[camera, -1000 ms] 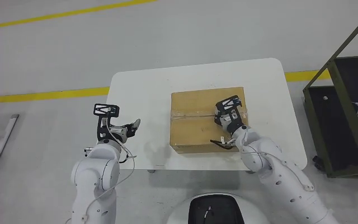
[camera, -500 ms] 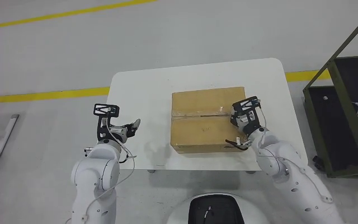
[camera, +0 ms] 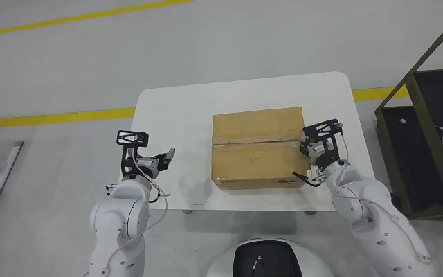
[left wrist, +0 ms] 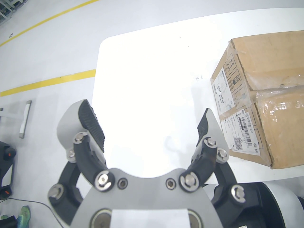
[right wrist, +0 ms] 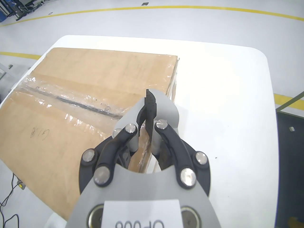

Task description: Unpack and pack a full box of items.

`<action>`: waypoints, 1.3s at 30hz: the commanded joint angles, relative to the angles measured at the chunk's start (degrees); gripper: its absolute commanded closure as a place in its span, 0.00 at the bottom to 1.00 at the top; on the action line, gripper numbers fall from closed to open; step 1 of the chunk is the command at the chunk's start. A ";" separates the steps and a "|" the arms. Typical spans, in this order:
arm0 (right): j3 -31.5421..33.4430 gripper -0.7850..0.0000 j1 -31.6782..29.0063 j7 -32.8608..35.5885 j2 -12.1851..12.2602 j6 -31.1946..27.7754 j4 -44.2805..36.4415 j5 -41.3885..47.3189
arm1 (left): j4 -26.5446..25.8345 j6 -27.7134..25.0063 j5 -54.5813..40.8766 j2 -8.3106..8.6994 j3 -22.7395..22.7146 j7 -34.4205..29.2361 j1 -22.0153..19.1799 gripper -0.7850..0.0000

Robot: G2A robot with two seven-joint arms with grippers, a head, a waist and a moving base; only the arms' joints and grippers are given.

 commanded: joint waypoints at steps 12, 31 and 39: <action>8.68 1.00 -5.06 -6.94 1.03 -4.56 -9.81 -0.86 | -1.58 -2.60 -7.52 -0.02 1.27 14.75 4.24 1.00; 22.22 1.00 -23.27 -12.76 2.13 -12.69 -18.41 2.87 | -4.43 -0.56 3.10 0.27 5.18 28.23 12.49 1.00; 22.48 0.86 -24.56 -13.50 2.23 -14.74 -16.89 4.24 | -3.54 -0.09 4.02 0.25 6.56 26.15 12.54 0.13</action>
